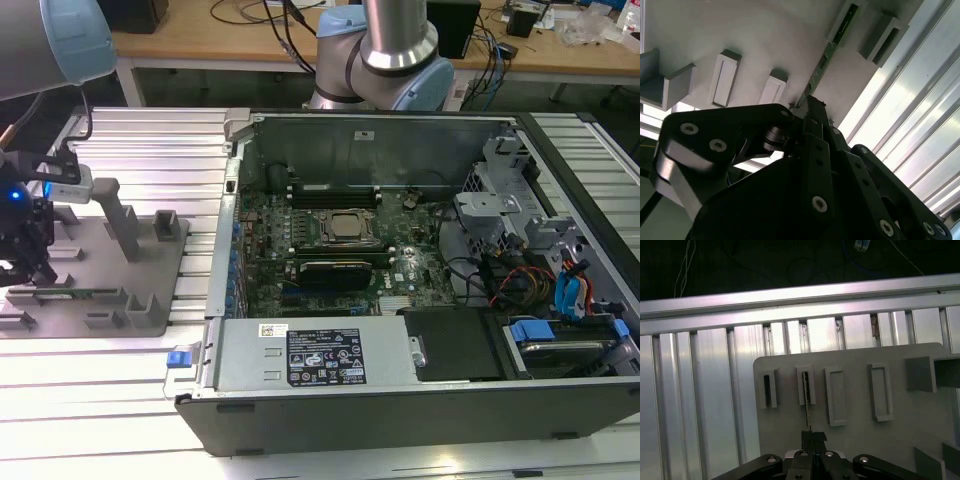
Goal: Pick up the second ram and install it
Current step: 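Pick up the second ram and move it above second insertion slot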
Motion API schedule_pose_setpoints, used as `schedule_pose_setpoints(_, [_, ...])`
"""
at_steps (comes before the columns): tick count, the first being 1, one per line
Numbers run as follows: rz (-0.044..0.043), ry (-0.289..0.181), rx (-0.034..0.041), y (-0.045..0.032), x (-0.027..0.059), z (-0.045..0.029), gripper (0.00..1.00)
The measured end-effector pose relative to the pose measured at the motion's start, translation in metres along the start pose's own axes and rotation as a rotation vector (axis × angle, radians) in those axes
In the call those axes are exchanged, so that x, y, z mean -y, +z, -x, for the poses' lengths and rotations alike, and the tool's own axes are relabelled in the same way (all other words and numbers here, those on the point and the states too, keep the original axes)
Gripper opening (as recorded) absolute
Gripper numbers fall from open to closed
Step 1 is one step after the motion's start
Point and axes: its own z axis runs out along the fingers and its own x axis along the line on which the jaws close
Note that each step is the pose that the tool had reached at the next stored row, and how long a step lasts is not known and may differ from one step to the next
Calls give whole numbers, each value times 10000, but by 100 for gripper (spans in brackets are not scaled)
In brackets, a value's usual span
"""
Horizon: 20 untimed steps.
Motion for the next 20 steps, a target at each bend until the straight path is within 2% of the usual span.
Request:
schedule_pose_setpoints(1, [-1,0,0,0,0,0,8])
schedule_pose_setpoints(5, [-1,0,0,2,0,0,34])
schedule_pose_setpoints(6, [-1,0,0,3,0,0,34])
schedule_pose_setpoints(7, [-1,0,0,3,0,0,40])
schedule_pose_setpoints(9, [-1,0,0,4,0,0,40])
schedule_pose_setpoints(16, [-7,-17,-1,106,5,-2,40])
schedule_pose_setpoints(20, [3,-462,-27,141,6,-3,40])
